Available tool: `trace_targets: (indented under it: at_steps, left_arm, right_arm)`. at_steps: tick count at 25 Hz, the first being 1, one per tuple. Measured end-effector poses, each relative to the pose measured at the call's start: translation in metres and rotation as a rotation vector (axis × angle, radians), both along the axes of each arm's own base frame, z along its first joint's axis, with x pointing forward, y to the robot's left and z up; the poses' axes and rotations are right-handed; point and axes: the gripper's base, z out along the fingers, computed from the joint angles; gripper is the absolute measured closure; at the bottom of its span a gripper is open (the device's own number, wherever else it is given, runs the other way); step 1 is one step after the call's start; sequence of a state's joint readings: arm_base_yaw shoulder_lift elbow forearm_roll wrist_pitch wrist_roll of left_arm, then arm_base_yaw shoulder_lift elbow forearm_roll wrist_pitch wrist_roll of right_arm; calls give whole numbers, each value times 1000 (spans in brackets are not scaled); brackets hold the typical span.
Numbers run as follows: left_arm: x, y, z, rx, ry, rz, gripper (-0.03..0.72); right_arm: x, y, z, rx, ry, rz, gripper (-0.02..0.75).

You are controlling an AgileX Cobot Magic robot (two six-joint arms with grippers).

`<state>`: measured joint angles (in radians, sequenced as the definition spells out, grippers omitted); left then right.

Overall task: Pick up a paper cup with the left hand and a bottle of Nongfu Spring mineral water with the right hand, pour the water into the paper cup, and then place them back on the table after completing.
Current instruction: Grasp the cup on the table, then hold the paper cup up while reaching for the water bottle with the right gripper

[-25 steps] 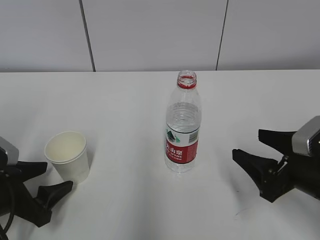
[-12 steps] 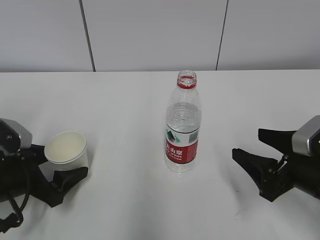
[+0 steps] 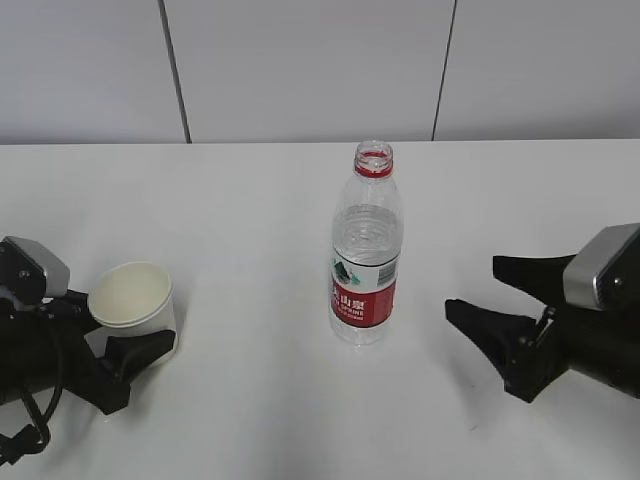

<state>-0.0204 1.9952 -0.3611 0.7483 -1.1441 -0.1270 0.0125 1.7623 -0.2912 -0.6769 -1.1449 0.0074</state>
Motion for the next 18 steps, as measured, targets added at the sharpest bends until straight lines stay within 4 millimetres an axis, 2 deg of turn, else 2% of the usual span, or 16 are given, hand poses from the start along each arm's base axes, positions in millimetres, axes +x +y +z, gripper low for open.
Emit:
trace_targets:
  at_steps: [9,15,18]
  left_arm:
    - [0,0,0,-1,1,-1,221]
    - [0,0,0,-2,1,0,281]
    - [0,0,0,-3,0,0,289]
  right_arm:
    - [29,7,-22,-18,23,103,152]
    - [50,16,-33,-26,10,206,152]
    - [61,27,-37,-4,18,236,152]
